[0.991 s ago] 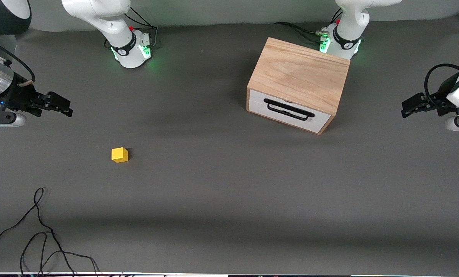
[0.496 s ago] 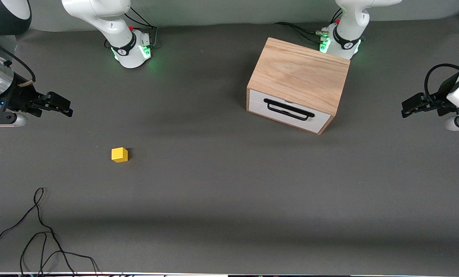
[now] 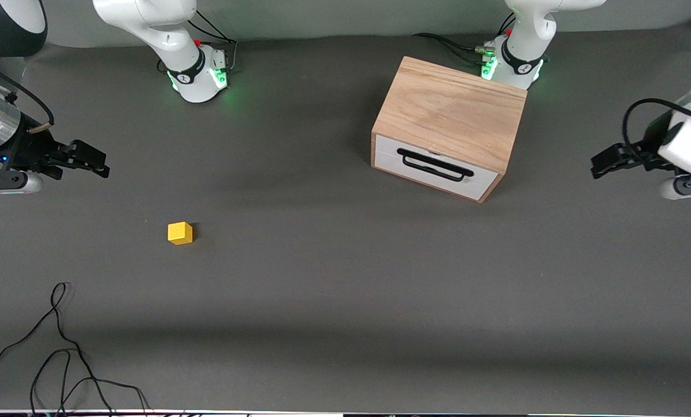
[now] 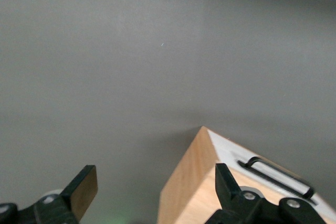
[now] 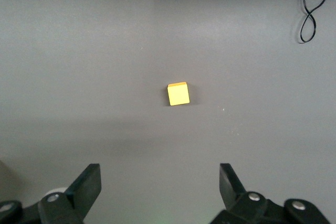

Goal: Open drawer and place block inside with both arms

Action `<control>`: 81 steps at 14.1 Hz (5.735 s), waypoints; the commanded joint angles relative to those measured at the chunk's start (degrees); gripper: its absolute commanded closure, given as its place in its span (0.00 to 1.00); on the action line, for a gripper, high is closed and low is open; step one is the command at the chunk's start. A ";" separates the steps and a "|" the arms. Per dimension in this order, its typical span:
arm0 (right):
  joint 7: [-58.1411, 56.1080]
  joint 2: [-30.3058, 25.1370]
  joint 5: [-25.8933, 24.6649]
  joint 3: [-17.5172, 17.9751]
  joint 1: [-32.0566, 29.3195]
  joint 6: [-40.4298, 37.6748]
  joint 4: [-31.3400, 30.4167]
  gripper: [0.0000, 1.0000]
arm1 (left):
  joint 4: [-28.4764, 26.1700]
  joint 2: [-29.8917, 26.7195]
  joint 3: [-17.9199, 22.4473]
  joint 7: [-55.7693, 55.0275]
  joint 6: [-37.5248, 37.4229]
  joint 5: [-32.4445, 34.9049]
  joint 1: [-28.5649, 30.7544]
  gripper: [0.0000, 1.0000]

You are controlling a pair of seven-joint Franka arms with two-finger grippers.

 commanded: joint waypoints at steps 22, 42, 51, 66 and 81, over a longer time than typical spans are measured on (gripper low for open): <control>-2.08 7.30 1.61 -0.28 -0.36 5.77 0.19 0.00 | 0.94 10.74 -0.91 -77.76 3.99 -2.11 -29.79 0.00; -3.93 8.53 1.17 -1.07 -0.36 13.42 -4.64 0.00 | -18.57 14.18 -0.38 -78.36 23.76 -1.23 -28.38 0.00; -6.56 8.18 1.43 -1.07 -0.36 20.53 -9.12 0.00 | -18.84 17.87 -0.73 -84.35 26.49 -1.32 -29.97 0.00; -9.98 9.67 1.70 -1.07 -0.62 38.45 -25.20 0.00 | -12.79 21.74 -0.64 -83.30 26.93 -0.97 -29.26 0.00; -13.24 20.65 4.51 -2.12 -0.53 50.68 -27.93 0.00 | 3.56 33.08 -0.56 -83.12 26.93 0.79 -29.26 0.00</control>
